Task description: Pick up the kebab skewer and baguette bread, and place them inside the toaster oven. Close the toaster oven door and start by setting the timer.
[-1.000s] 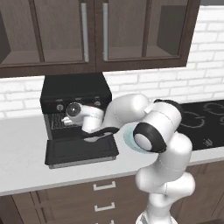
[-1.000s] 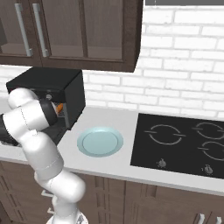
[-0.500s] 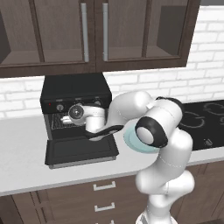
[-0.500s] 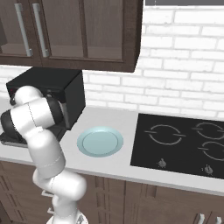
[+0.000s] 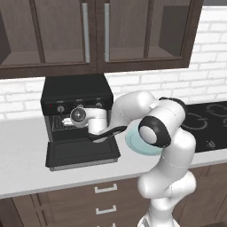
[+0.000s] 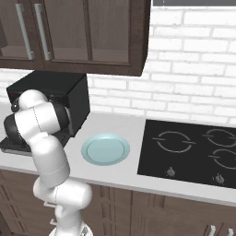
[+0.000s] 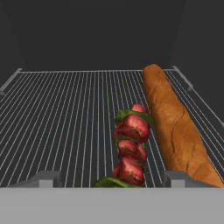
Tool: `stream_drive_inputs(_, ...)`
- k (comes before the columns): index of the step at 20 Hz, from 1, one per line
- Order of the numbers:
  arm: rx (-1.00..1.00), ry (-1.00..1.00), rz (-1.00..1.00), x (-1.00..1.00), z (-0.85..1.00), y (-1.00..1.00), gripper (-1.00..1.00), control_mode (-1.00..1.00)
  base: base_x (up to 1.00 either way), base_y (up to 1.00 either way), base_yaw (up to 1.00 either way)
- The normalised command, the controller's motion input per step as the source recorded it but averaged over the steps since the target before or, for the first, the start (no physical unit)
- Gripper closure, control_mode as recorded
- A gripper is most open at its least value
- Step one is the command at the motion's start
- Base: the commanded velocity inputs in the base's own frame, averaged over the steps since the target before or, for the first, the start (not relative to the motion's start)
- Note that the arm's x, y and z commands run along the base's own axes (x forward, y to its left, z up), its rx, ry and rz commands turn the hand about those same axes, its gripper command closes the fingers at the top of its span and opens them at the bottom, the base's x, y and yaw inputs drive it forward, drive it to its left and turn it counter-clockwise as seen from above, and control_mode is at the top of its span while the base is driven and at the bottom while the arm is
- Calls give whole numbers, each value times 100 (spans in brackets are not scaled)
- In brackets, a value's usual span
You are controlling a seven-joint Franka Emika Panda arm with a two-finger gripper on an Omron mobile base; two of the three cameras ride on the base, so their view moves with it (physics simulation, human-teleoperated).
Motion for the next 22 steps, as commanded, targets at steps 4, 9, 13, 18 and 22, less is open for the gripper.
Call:
stream_drive_inputs(4, 0, 0, -1, 9, 0, 0, -100, -100, 0, 0, 0)
stream_drive_inputs(9, 0, 0, 0, -21, 2, 0, -100, -100, 0, 0, 0)
stream_drive_inputs(13, 0, 0, -2, -48, 27, 0, -100, -100, 0, 0, 0)
stream_drive_inputs(18, 2, 0, -3, -52, 52, -1, -100, -100, 0, 0, 0)
stream_drive_inputs(22, 0, 0, -1, -64, 39, -9, -100, -100, 0, 0, 0)
